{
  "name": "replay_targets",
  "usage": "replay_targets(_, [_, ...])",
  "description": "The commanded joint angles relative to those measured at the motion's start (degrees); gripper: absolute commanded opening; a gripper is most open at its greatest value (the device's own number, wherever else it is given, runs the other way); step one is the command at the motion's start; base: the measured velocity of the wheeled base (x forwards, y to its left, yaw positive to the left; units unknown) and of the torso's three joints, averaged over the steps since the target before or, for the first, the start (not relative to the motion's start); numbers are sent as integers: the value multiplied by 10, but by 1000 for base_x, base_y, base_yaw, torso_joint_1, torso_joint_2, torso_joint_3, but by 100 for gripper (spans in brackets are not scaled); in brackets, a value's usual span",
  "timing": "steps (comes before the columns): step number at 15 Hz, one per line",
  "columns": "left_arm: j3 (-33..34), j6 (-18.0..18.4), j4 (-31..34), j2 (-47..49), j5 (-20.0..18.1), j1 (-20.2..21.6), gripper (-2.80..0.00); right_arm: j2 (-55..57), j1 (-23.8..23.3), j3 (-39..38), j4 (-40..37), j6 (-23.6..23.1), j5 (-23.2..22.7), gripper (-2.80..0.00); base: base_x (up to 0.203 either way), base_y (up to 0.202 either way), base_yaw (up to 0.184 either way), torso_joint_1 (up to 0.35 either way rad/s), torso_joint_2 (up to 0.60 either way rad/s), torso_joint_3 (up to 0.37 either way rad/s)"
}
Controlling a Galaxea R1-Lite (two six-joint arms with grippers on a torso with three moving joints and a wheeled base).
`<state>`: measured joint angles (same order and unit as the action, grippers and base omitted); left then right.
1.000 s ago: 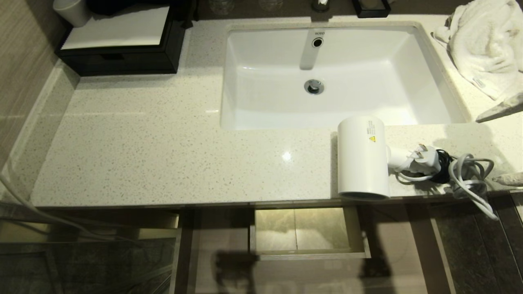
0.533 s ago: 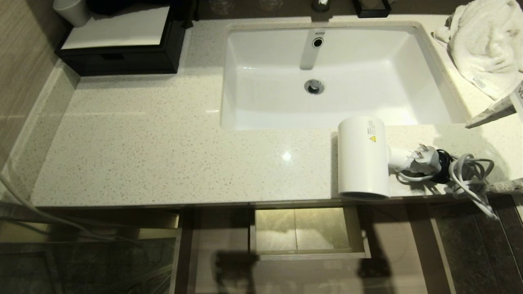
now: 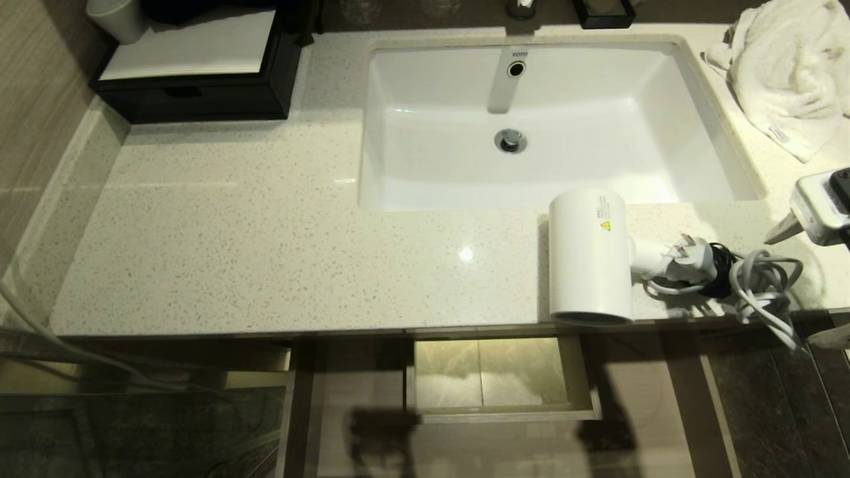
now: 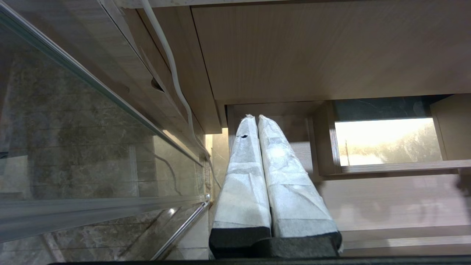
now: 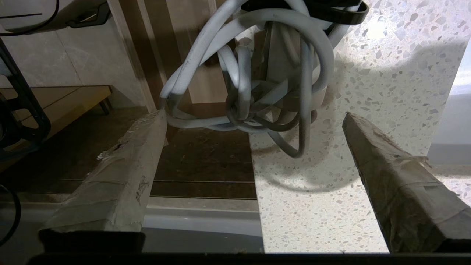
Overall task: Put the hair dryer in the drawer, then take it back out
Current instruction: Pick up the hairdryer
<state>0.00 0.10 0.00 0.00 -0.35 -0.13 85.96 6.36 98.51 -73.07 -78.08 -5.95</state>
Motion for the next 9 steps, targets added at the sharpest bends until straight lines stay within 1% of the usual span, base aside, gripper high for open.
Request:
replay_targets(1, [1, 0, 0, 0, 0, 0, -280, 0, 0, 2, -3, -2, 2, 0, 0, 0, 0, 0, 0, 0])
replay_targets(2, [1, 0, 0, 0, 0, 0, -280, -5, -2, 1, -4, 3, 2, 0, 0, 0, 0, 0, 0, 0])
replay_targets(3, [0, 0, 0, 0, 0, 0, -280, -8, -1, -1, -4, 22, 2, 0, 0, 0, 0, 0, 0, 0])
replay_targets(5, [0, 0, 0, 0, 0, 0, -280, -10, 11, 1, -4, 78, 0, 0, 0, 0, 0, 0, 0, 0])
replay_targets(6, [0, 0, 0, 0, 0, 0, -280, -11, 18, 2, -4, 95, -2, 0, 0, 0, 0, 0, 0, 0])
replay_targets(9, [0, 0, 0, 0, 0, 0, -280, -23, 18, -2, -21, 97, -2, 0, 0, 0, 0, 0, 0, 0])
